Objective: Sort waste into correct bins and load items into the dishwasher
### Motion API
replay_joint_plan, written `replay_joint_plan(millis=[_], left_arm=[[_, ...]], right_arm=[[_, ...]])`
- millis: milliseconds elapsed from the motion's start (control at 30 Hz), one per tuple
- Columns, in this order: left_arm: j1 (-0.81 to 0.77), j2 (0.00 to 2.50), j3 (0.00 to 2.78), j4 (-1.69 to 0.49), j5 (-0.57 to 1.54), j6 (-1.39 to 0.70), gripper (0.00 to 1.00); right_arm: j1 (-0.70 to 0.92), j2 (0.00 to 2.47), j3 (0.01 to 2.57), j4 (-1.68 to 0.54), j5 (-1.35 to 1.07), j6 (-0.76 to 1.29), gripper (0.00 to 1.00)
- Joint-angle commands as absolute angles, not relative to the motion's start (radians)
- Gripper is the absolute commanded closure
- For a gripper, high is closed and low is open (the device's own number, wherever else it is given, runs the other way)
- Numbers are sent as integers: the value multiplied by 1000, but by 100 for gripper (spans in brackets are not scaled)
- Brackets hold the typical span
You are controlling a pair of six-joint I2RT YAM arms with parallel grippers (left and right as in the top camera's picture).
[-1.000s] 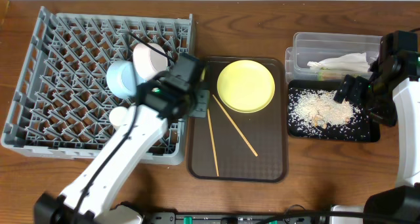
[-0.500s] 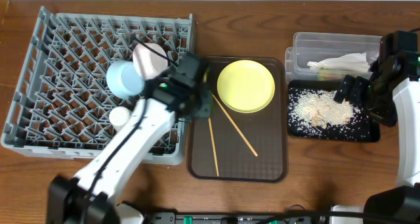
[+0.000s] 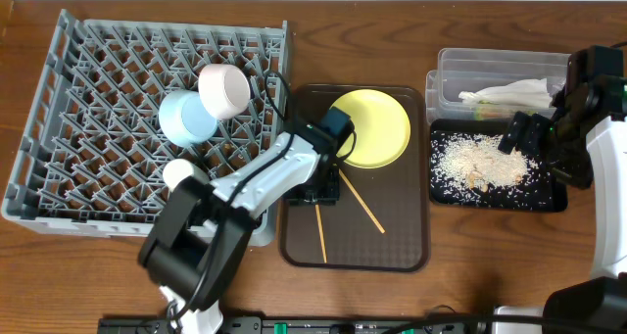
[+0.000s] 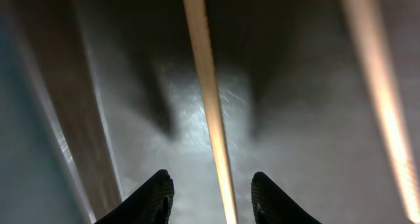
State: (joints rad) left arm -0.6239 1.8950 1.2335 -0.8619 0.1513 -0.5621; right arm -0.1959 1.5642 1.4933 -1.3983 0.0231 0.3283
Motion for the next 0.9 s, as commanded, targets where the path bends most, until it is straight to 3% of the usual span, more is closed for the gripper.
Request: replay_joint_plan(millis=[0, 333, 767, 867], left_arm=[[-624, 1942, 1227, -854, 146, -590, 57], [-625, 1987, 1227, -801, 146, -589, 59], [-649, 2016, 1214, -780, 146, -590, 81], [-649, 2016, 1214, -779, 146, -589, 92]], right_arm=[[-204, 1562, 1510, -1400, 33, 317, 1], [-204, 1562, 1510, -1400, 33, 317, 1], [-204, 1562, 1510, -1399, 33, 317, 1], [-204, 1562, 1510, -1399, 33, 316, 1]])
